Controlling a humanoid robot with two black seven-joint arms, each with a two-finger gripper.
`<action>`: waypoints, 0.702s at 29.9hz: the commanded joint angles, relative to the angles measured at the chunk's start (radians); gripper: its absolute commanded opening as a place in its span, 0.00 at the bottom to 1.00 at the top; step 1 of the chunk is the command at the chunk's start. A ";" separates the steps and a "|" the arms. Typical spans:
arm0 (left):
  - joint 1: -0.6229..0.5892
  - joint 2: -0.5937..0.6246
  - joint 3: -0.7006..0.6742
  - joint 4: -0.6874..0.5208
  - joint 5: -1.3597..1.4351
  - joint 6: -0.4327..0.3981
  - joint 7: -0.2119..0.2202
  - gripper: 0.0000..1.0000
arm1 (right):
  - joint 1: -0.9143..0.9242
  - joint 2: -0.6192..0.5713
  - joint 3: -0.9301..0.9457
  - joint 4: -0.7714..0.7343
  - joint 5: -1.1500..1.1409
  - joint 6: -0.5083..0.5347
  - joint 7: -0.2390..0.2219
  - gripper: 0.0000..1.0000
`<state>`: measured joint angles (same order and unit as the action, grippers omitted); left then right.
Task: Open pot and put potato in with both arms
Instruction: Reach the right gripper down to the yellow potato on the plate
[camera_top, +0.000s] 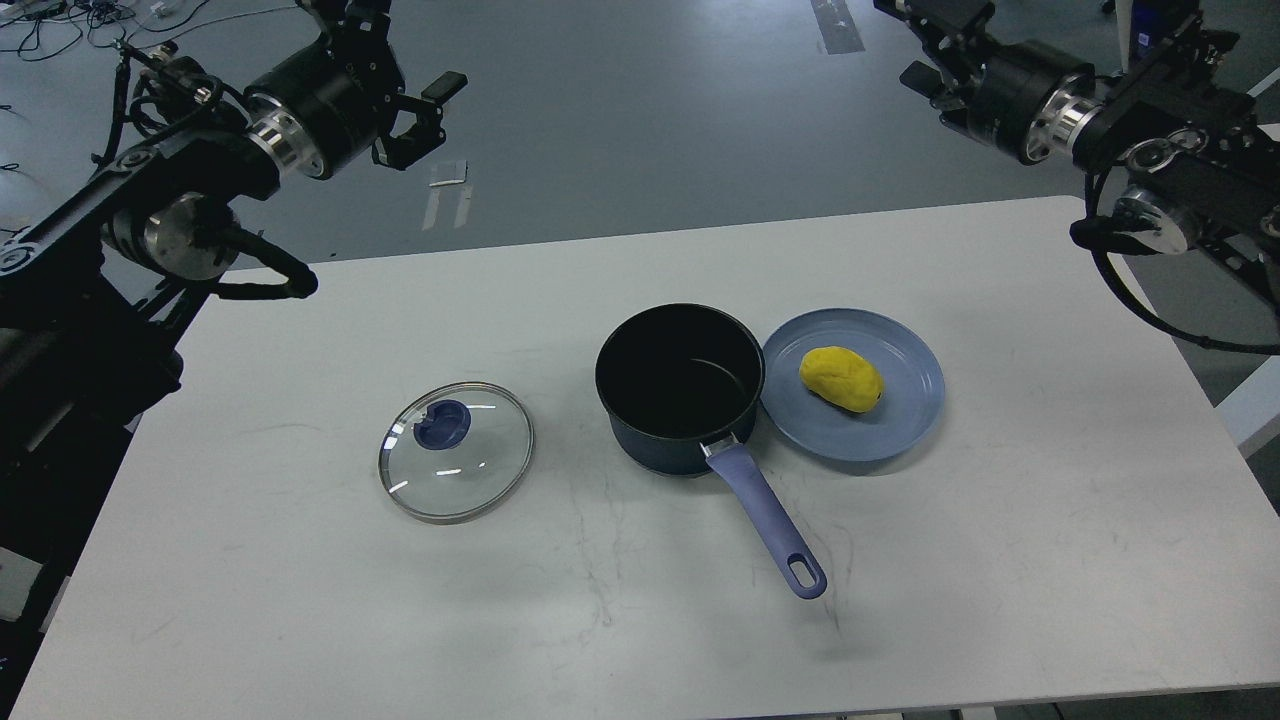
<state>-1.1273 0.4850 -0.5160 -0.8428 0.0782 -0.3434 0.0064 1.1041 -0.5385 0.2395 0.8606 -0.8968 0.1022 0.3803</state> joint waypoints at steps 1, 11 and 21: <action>0.073 -0.035 -0.057 -0.001 -0.043 -0.011 0.003 1.00 | -0.010 0.002 -0.084 0.000 -0.166 -0.010 0.060 1.00; 0.142 -0.040 -0.110 -0.001 -0.037 -0.037 -0.036 1.00 | -0.006 0.011 -0.333 -0.006 -0.316 -0.206 0.108 1.00; 0.169 -0.036 -0.110 -0.009 -0.029 -0.037 -0.051 1.00 | -0.026 0.012 -0.477 -0.002 -0.392 -0.214 0.108 1.00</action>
<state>-0.9629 0.4487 -0.6261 -0.8490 0.0465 -0.3805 -0.0407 1.0930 -0.5264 -0.1902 0.8593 -1.2856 -0.1090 0.4889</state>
